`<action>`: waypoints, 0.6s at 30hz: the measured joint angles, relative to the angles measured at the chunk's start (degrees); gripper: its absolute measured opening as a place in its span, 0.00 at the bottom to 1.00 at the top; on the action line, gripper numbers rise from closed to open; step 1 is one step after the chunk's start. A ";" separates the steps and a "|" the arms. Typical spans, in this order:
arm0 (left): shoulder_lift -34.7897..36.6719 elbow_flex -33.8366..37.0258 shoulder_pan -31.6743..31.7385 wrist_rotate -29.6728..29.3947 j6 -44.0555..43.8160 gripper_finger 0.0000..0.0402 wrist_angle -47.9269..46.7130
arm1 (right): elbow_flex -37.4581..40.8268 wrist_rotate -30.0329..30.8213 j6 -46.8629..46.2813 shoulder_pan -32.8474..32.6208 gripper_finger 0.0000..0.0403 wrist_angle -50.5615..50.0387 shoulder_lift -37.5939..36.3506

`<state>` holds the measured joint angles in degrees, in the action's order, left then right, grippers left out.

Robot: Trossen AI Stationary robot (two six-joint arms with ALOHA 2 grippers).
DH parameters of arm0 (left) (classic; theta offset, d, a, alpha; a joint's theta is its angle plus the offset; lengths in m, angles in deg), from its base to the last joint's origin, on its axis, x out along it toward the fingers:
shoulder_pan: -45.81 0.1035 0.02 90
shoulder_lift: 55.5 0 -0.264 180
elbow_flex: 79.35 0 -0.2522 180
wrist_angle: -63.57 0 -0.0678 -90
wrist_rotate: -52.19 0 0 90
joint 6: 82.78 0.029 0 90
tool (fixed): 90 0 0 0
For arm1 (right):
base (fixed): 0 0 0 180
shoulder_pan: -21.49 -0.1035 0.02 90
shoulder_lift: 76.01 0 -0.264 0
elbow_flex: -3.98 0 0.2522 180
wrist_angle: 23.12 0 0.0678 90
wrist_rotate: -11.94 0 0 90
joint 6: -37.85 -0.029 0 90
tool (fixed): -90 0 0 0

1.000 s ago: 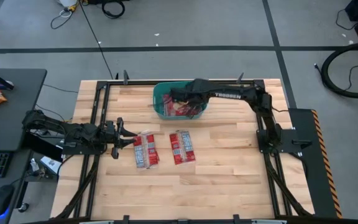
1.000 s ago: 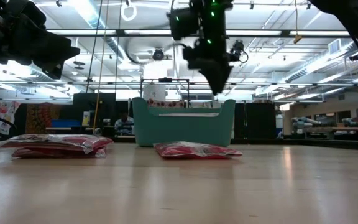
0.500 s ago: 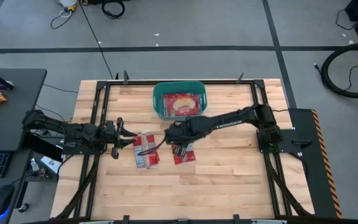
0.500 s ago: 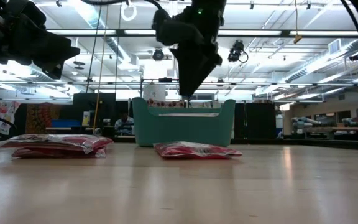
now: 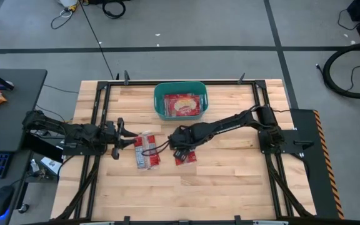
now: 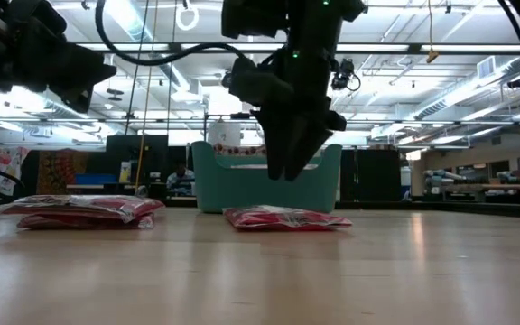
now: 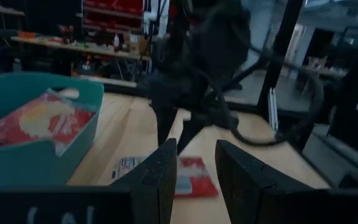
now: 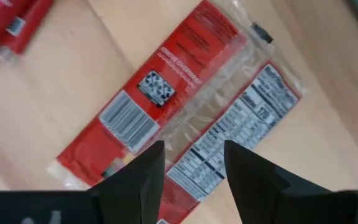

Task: Sort popcorn bags into baskets
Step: Put the red popcorn bag into the blue bin

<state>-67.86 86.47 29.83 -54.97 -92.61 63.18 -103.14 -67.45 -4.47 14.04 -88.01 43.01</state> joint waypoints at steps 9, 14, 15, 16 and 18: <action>0.00 0.02 0.03 -0.35 0.66 0.29 3.86 | 2.08 10.76 8.62 -7.75 0.43 -0.84 -0.31; -0.02 0.02 0.03 0.63 0.04 0.29 7.32 | 7.62 13.98 14.48 -12.22 0.43 -3.30 -0.24; -0.08 0.02 0.03 0.71 0.05 0.29 7.64 | 8.93 15.02 15.49 -12.85 0.43 -3.11 -0.24; -0.52 0.01 0.03 0.71 0.14 0.29 8.11 | 10.09 16.09 16.26 -13.44 0.43 -3.36 -0.22; -1.63 0.02 -0.01 0.80 0.61 0.29 8.79 | 11.85 18.30 17.58 -14.54 0.43 -3.21 -0.32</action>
<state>-69.49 86.48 29.82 -54.17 -92.00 71.97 -91.29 -49.15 13.11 -0.50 -91.22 42.69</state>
